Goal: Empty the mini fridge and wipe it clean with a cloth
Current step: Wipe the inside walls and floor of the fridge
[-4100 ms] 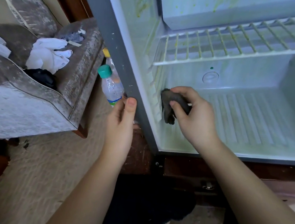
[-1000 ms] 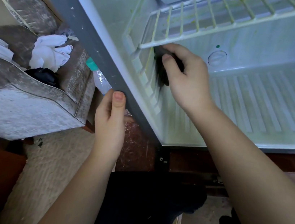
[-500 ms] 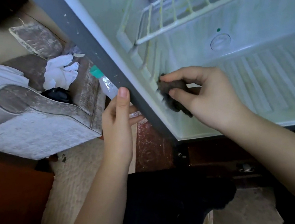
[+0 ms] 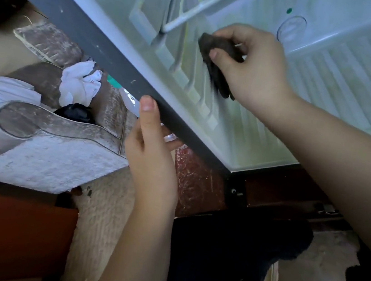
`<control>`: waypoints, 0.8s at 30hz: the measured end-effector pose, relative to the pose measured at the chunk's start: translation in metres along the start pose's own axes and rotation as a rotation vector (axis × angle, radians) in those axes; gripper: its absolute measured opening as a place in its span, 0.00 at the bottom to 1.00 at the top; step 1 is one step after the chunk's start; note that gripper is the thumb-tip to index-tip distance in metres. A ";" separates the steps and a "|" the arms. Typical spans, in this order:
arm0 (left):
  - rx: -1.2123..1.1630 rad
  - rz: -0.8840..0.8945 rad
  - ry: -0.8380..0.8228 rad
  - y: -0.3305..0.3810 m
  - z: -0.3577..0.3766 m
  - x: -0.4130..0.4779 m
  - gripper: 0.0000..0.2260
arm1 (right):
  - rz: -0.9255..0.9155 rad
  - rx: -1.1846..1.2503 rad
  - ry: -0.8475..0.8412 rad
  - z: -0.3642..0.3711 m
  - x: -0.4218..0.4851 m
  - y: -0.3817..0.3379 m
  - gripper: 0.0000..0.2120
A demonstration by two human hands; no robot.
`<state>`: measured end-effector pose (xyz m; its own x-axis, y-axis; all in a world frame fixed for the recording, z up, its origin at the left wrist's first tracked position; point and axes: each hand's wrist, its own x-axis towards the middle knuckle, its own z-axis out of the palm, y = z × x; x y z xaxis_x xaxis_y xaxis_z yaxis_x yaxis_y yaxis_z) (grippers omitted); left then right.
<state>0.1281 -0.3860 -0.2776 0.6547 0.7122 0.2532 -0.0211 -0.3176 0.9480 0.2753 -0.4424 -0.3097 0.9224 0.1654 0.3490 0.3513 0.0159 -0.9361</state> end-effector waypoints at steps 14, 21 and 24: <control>0.083 0.091 -0.003 -0.010 -0.004 0.007 0.18 | -0.091 -0.027 -0.066 -0.005 0.038 -0.028 0.10; 0.012 0.045 0.018 -0.011 -0.004 0.005 0.19 | -0.059 -0.039 -0.018 -0.001 0.030 -0.023 0.08; 0.003 0.054 0.040 -0.015 -0.005 0.008 0.19 | -0.125 -0.141 0.038 0.003 0.029 -0.030 0.08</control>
<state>0.1298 -0.3723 -0.2890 0.6218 0.7186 0.3114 -0.0533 -0.3579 0.9322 0.2913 -0.4353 -0.2720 0.8746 0.1338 0.4660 0.4801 -0.1050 -0.8709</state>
